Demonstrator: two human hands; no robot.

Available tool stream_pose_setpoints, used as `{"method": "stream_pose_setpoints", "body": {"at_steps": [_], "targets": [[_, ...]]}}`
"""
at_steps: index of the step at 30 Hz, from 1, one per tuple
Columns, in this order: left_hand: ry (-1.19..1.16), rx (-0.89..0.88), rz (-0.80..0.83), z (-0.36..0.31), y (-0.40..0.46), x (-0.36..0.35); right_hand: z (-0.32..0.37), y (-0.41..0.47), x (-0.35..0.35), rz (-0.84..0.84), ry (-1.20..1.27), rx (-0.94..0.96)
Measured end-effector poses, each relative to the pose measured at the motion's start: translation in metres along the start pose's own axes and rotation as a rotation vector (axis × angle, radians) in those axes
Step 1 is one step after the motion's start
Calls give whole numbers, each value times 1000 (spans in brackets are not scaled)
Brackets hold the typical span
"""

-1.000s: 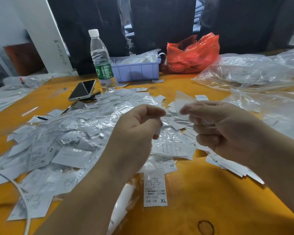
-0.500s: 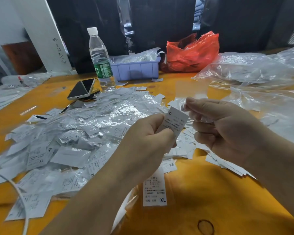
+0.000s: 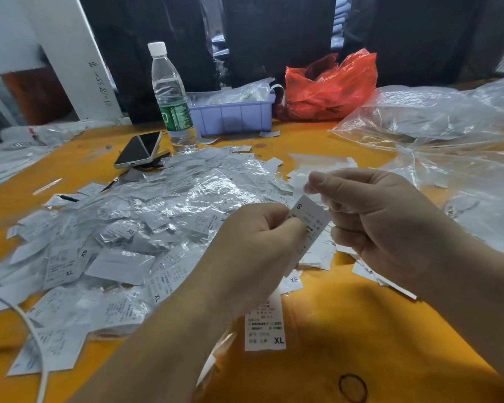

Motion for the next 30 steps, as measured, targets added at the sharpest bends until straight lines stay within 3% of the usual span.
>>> {"method": "stream_pose_setpoints", "body": {"at_steps": [23, 30], "targets": [[-270, 194, -43, 19, 6, 7, -7, 0, -5, 79, -85, -27], [-211, 217, -103, 23, 5, 13, -6, 0, -1, 47, -128, -30]]}}
Point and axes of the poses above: each hand's wrist, its own y-axis towards the middle knuckle, its own x-axis out of the back of the hand, z = x × y, the point moved 10 cm from there along y, towards the middle knuckle, and after that the axes turned 10 degrees about -z, right-handed, at the moved point
